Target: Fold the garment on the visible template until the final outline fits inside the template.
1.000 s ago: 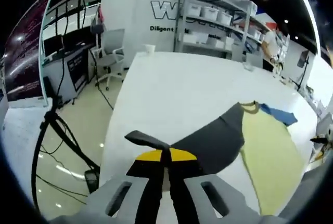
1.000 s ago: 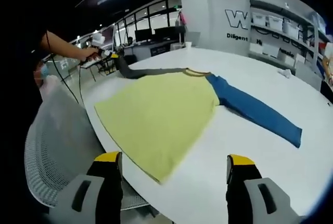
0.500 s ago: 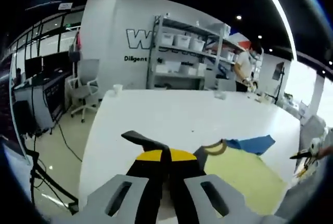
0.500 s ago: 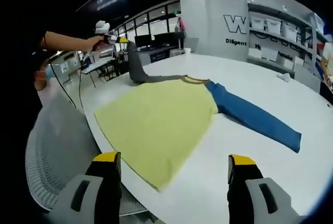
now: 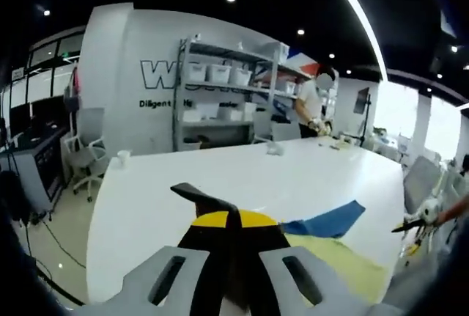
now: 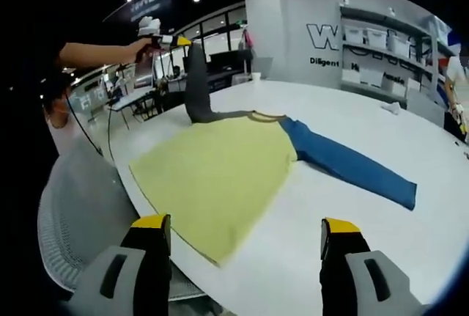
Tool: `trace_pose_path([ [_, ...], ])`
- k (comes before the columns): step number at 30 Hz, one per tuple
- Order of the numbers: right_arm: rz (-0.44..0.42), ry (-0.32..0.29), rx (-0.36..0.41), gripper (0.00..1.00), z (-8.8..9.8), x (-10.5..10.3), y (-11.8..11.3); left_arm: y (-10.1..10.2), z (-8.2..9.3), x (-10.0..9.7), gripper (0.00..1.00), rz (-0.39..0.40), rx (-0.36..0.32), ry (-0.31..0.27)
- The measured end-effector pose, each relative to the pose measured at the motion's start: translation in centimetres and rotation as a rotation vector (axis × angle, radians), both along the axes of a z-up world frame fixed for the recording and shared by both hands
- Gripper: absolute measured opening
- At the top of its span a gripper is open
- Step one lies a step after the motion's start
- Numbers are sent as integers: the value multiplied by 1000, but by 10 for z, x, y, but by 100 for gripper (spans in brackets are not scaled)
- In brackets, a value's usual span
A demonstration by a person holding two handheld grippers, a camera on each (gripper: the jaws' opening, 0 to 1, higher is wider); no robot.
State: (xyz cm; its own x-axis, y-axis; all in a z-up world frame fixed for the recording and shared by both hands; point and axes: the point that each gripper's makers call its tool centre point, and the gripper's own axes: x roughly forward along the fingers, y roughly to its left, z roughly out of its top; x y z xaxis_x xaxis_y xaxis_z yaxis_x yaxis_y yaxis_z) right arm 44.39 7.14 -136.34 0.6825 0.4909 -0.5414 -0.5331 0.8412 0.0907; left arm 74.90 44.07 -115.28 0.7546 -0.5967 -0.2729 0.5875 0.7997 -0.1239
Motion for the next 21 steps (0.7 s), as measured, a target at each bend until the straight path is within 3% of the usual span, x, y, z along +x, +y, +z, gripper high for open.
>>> trace_pose_path([
  [10,-13,-2,-3,82,-1,-6,-6,-72,-8,-21,1,-161,69,-1],
  [17,-14,2,-5,82,-1,-8,-9,-104,-13,-25,1,-199,68,22],
  [21,-14,8,-12,83,-3,-12,-12,-120,-30,-25,1,-220,82,55],
])
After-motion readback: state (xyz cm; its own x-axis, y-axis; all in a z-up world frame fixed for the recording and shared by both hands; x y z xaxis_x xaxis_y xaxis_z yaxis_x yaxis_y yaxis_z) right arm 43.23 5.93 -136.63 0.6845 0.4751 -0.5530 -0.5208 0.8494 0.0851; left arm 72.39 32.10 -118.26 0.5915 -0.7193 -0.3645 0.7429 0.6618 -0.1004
